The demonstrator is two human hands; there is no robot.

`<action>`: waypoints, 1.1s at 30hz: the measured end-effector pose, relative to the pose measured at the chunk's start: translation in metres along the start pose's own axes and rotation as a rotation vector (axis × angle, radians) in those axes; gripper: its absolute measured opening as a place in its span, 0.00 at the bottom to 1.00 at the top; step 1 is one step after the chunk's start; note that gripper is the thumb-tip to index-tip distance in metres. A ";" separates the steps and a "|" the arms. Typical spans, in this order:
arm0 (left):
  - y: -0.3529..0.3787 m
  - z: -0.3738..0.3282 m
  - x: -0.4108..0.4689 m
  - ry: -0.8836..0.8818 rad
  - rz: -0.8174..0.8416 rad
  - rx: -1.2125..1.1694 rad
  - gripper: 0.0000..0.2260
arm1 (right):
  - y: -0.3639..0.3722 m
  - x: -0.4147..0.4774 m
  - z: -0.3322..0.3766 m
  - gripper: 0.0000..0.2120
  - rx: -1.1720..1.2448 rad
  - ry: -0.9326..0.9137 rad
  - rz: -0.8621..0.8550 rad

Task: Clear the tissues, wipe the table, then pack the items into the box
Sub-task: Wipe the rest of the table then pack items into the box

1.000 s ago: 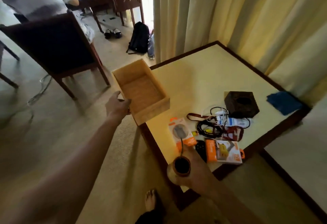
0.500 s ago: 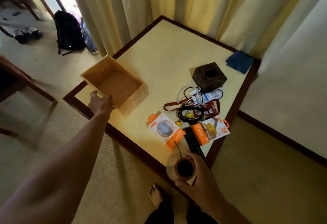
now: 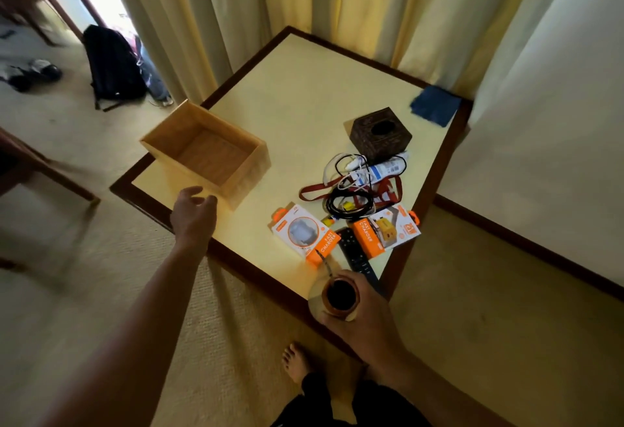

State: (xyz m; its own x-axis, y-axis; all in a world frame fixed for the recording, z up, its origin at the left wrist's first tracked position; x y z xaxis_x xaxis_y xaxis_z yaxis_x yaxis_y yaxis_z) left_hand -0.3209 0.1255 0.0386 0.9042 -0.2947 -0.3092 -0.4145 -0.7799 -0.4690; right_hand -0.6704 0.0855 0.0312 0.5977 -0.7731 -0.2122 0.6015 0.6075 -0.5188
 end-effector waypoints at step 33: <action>0.345 -0.141 -0.377 0.656 0.550 -0.143 0.43 | -0.399 0.040 -0.059 0.46 0.213 -0.215 -0.102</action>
State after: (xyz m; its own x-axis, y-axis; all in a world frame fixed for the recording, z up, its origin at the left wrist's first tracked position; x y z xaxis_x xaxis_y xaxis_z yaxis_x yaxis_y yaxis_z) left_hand -0.7900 -0.1104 0.1098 0.4744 -0.8747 0.0991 -0.8330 -0.4825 -0.2709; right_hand -0.9177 -0.1981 0.1807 0.6132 -0.7896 0.0241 0.7483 0.5707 -0.3382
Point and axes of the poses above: each hand's wrist, its own x-axis towards the middle knuckle, its own y-axis out of the palm, z = x × y, the point moved 2 cm from there along x, towards the middle knuckle, and after that the axes turned 3 degrees about -x, right-handed, at the moved point
